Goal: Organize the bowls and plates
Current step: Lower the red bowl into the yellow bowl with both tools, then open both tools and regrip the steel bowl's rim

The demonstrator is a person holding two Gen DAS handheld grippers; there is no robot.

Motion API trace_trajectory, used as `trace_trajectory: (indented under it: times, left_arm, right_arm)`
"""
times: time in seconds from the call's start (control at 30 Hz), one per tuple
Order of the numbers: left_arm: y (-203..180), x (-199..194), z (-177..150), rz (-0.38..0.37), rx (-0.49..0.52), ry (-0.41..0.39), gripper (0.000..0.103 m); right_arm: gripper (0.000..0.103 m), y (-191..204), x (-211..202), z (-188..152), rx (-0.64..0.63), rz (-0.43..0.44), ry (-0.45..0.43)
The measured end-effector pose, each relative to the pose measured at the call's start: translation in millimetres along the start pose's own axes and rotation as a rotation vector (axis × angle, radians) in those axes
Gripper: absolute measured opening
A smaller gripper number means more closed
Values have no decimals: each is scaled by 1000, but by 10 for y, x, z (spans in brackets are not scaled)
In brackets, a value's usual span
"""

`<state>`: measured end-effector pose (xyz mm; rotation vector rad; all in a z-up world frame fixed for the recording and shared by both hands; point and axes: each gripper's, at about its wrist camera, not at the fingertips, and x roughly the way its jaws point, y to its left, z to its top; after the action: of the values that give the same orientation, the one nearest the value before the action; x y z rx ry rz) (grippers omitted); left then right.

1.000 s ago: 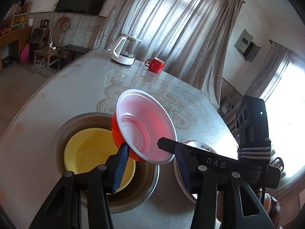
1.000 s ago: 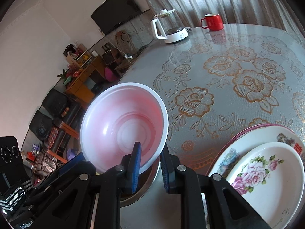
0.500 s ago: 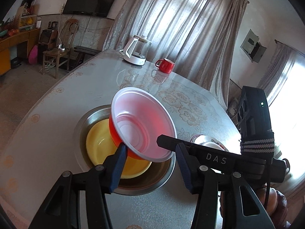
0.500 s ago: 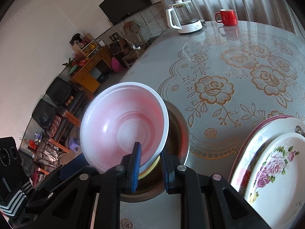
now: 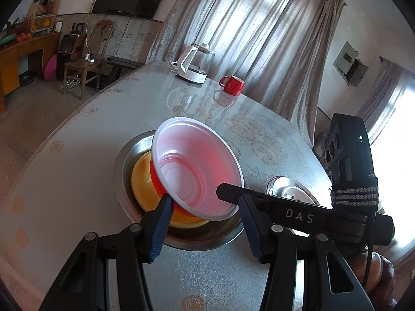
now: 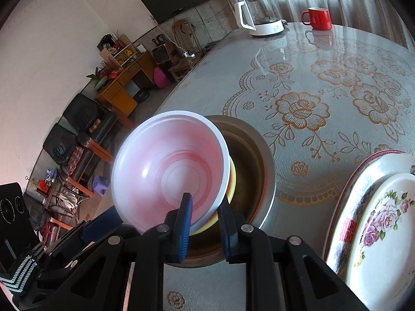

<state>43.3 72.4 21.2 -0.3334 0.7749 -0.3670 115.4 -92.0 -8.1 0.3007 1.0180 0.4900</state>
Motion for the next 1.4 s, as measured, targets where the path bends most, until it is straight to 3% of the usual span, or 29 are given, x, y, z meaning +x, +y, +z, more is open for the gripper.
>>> trace_trajectory:
  times: [0.57, 1.1, 1.4]
  left_arm:
    - [158, -23, -76, -3, -18, 5, 52]
    - [438, -63, -42, 57, -95, -14, 52]
    - [560, -31, -80, 81, -122, -2, 52]
  right_arm:
    - [19, 30, 14, -41, -26, 2, 17]
    - [19, -45, 106, -37, -12, -42, 24]
    - [27, 57, 106, -23, -80, -146, -3]
